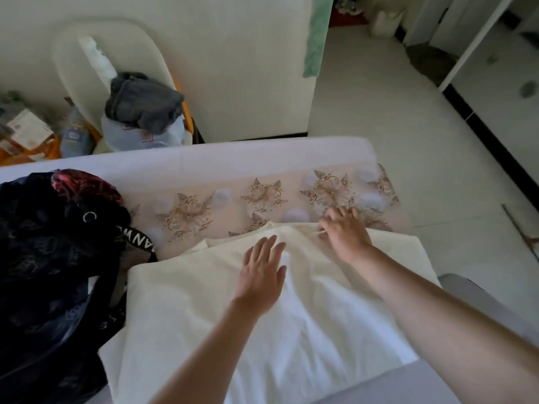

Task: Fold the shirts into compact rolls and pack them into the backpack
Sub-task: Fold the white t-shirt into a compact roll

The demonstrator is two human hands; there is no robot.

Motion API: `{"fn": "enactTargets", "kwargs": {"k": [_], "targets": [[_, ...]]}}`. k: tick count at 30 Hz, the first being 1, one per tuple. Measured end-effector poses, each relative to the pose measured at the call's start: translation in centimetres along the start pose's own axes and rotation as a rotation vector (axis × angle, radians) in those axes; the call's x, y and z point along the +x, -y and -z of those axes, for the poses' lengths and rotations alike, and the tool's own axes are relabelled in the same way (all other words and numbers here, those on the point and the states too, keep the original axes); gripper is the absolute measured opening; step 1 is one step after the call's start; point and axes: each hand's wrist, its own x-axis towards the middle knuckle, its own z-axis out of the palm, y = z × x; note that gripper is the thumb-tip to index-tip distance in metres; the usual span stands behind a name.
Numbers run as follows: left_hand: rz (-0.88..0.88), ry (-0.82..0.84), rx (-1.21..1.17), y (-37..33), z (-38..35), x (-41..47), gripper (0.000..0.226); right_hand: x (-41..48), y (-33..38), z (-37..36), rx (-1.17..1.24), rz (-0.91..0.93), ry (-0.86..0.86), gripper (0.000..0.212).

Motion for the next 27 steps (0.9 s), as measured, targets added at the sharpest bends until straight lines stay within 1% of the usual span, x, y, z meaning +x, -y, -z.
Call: {"fn": "enactTargets", "kwargs": {"k": [1, 2, 4, 6, 7, 9, 11, 12, 13, 15, 17, 19, 20, 22, 23, 24, 25, 27], "targets": [[0.001, 0.026, 0.010, 0.1, -0.6, 0.1, 0.054, 0.3, -0.7, 0.0, -0.007, -0.024, -0.020, 0.013], [0.007, 0.055, 0.031, 0.4, -1.4, 0.0, 0.057, 0.5, -1.4, 0.0, -0.005, -0.086, -0.036, 0.011], [0.016, 0.120, 0.093, 1.5, -2.7, -0.4, 0.065, 0.5, -2.8, 0.2, 0.024, -0.310, -0.064, 0.011], [0.003, 0.141, 0.151, 2.3, -3.7, -0.7, 0.069, -0.3, -3.3, 0.1, 0.066, -0.507, -0.064, 0.016], [0.006, 0.142, 0.162, 2.3, -3.8, -0.8, 0.069, -1.1, -3.0, -0.2, 0.088, -0.539, -0.073, 0.022], [0.036, 0.112, 0.139, 1.4, -3.6, -0.8, 0.066, -3.2, -1.2, -0.2, 0.124, -0.479, -0.157, 0.034], [0.062, 0.077, 0.074, -0.3, -3.2, -1.3, 0.065, -6.1, 1.8, 0.2, 0.166, -0.335, -0.255, 0.042], [0.054, 0.070, 0.038, -1.2, -3.0, -1.9, 0.063, -7.8, 3.4, 0.4, 0.192, -0.257, -0.273, 0.044], [0.030, 0.075, 0.006, -2.1, -3.0, -2.6, 0.061, -9.5, 4.8, 0.3, 0.207, -0.193, -0.261, 0.045], [-0.025, 0.111, -0.042, -3.5, -3.3, -4.7, 0.057, -13.4, 6.9, -0.5, 0.198, -0.154, -0.136, 0.044], [-0.058, 0.181, -0.057, -4.2, -3.8, -7.1, 0.057, -17.2, 7.1, -1.6, 0.185, -0.252, 0.025, 0.048], [-0.048, 0.264, -0.042, -4.5, -4.1, -9.2, 0.065, -20.2, 6.3, -2.2, 0.223, -0.392, 0.138, 0.057], [-0.037, 0.301, -0.021, -4.7, -4.0, -10.1, 0.071, -21.6, 6.2, -1.9, 0.226, -0.426, 0.176, 0.061], [-0.003, 0.365, 0.000, -5.2, -3.4, -10.7, 0.076, -23.4, 6.0, -0.9, 0.215, -0.415, 0.286, 0.066], [0.014, 0.379, 0.006, -5.7, -3.0, -10.6, 0.075, -24.0, 5.9, -0.2, 0.228, -0.395, 0.314, 0.063], [0.034, 0.396, 0.014, -6.3, -2.4, -10.2, 0.073, -24.4, 5.8, 0.6, 0.278, -0.391, 0.306, 0.059], [0.055, 0.411, 0.016, -7.1, -1.8, -9.9, 0.071, -24.8, 5.5, 1.4, 0.341, -0.421, 0.260, 0.055], [0.072, 0.414, -0.004, -9.0, -0.6, -9.1, 0.064, -25.5, 4.5, 2.9, 0.413, -0.559, 0.096, 0.048]]}}
